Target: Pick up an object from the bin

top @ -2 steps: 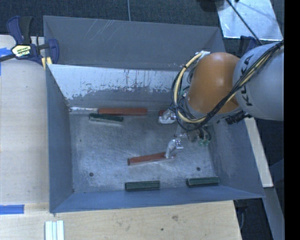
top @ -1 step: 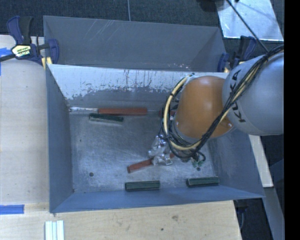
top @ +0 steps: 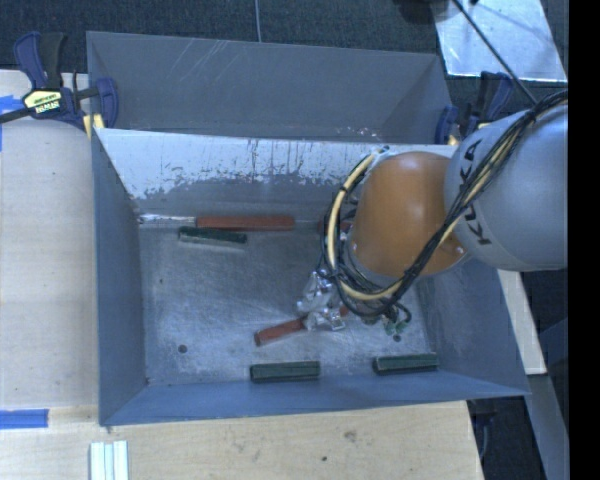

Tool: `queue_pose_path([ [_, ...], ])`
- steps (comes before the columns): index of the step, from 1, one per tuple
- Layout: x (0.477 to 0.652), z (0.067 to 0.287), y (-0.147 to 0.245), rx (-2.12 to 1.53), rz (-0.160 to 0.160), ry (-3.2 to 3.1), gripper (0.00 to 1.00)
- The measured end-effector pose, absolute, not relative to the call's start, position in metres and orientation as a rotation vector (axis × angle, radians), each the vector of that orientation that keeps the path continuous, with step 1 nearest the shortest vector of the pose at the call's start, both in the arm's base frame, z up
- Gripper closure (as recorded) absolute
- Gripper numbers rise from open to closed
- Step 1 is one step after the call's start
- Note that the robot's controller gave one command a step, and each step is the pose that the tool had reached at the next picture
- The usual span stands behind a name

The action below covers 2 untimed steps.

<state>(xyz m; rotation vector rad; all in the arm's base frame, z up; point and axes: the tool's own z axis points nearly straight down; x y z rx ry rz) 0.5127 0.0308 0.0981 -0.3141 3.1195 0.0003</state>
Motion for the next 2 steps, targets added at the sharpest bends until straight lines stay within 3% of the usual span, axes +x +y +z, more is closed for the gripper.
queue_pose_path([
  [1, 0.4980, 0.0777, 0.0504, -0.398, -0.001, 3.079, 0.00],
  [2, 0.4959, 0.0775, 0.0508, -0.398, 0.001, 3.088, 1.00],
])
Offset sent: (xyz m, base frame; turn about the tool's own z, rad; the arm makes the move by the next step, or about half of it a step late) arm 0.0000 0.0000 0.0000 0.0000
